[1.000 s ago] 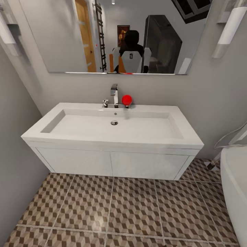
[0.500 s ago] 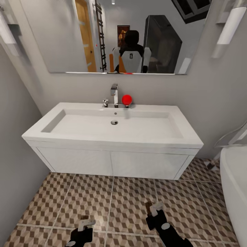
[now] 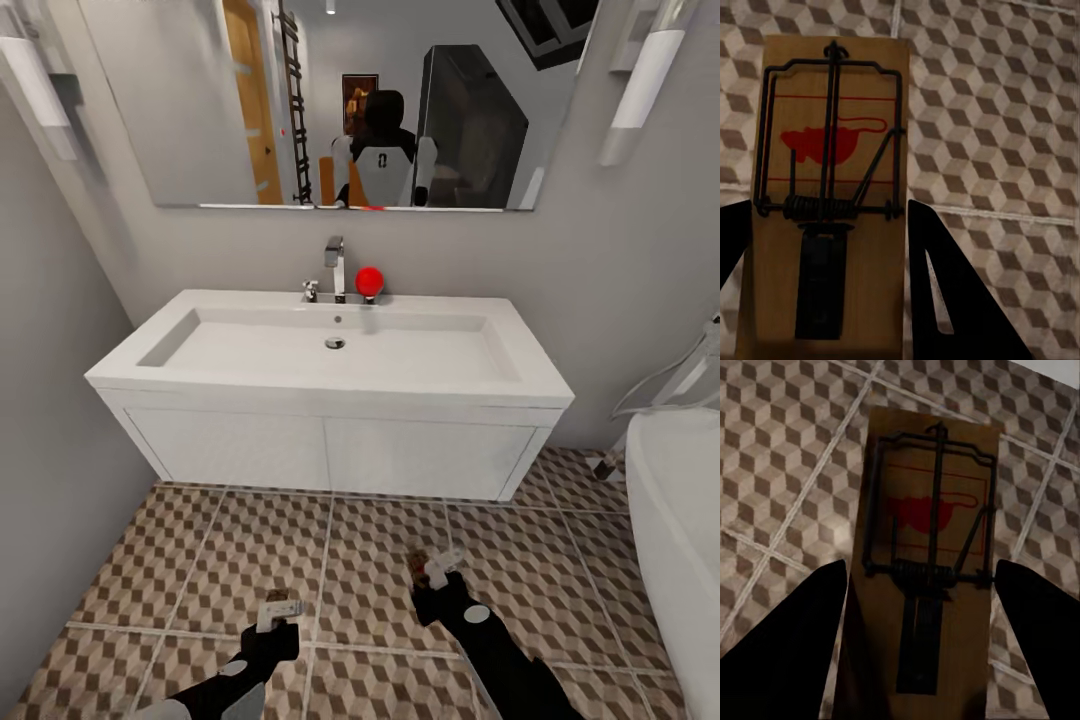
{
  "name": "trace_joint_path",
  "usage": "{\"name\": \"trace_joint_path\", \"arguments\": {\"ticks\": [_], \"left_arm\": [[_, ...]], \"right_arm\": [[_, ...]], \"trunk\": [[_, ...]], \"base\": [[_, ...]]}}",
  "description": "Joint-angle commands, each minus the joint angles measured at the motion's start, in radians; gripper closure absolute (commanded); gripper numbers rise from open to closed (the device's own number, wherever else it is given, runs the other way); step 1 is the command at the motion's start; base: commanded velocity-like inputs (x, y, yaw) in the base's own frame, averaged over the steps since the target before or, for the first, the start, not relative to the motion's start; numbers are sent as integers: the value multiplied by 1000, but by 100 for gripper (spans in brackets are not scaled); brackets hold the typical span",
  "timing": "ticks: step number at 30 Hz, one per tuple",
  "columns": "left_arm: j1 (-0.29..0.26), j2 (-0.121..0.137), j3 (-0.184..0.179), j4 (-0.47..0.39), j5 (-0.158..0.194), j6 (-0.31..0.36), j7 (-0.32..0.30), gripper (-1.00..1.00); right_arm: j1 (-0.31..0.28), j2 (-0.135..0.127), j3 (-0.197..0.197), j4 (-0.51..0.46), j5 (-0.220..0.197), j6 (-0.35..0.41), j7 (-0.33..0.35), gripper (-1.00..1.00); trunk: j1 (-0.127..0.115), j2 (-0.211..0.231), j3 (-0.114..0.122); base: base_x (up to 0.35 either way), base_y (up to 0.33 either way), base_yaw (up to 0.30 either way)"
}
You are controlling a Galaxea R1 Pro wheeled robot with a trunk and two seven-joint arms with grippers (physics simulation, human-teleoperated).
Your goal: Take the four mousetraps from the cabinet in the bathroom and place them on the bathroom floor. Make sure all four end up on the same floor surface, and ensure that at least two of them are either under or directly next to the same bathroom sink.
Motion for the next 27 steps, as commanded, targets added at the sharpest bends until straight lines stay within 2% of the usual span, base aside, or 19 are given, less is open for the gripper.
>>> {"name": "trace_joint_path", "arguments": {"ticks": [1, 3, 4, 5, 7, 8, 10, 13, 18, 20, 27], "left_arm": [[-1, -3, -9, -2, -1, -2, 10, 100], [-15, -17, -9, 5, -21, 10, 43, 100], [-21, -19, -9, 6, -27, 19, 57, 100], [-33, -22, -9, 8, -39, 51, 89, 100], [-68, -26, -9, 11, -57, 150, 161, 100], [-92, -29, -9, 11, -63, 204, 193, 100], [-144, -39, -9, 12, -68, 293, 246, 100], [-217, -46, -8, 14, -70, 398, 305, 100], [-287, -48, -6, 15, -71, 510, 332, 100], [-300, -48, -5, 15, -71, 522, 335, 100], [-309, -63, -5, -6, -72, 526, 335, 100]], "right_arm": [[-1, 2, -3, 21, 10, 12, -11, 100], [-19, 17, -6, 82, 10, 52, -145, 100], [-26, 25, -6, 95, 9, 60, -188, 100], [-43, 42, -7, 128, 5, 72, -281, 100], [-89, 72, -7, 209, -14, 83, -452, 100], [-123, 84, -7, 257, -31, 87, -508, 100], [-206, 99, -6, 364, -75, 91, -569, 100], [-337, 105, -8, 525, -158, 89, -600, 100], [-449, 106, -8, 631, -275, 87, -606, 100], [-469, 106, -9, 644, -294, 87, -606, 100], [-479, 110, -7, 658, -306, 84, -598, 100]], "trunk": [[0, 0, -1], [0, 0, -1], [0, 0, -1], [0, 0, -1], [0, 0, -1], [0, 0, -1], [0, 0, -1], [0, 0, -1], [0, 0, -1], [0, 0, -1], [0, 0, -1]], "base": [[-15, 0, 0], [-6, 0, 0], [-4, 0, 0], [-2, 0, 0], [-1, 0, 0], [0, 0, 0], [0, 0, 0], [0, 0, 0], [0, 0, 0], [0, 0, 0], [0, 0, 0]]}}
